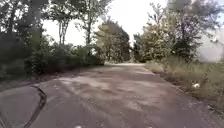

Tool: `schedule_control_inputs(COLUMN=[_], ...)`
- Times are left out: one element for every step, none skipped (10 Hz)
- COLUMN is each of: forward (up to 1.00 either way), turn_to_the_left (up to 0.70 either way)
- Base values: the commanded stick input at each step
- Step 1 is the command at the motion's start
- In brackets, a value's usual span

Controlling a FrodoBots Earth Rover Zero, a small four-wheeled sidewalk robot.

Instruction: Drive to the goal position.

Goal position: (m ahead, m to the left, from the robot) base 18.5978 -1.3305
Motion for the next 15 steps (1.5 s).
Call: schedule_control_inputs(forward=[1.0,1.0,1.0,1.0,1.0,1.0,1.0,1.0,1.0,1.0,1.0,1.0,1.0,1.0,1.0], turn_to_the_left=[-0.12,-0.12,-0.12,-0.12,-0.12,-0.12,-0.12,-0.12,-0.12,-0.12,-0.12,-0.12,-0.12,-0.12,-0.1])
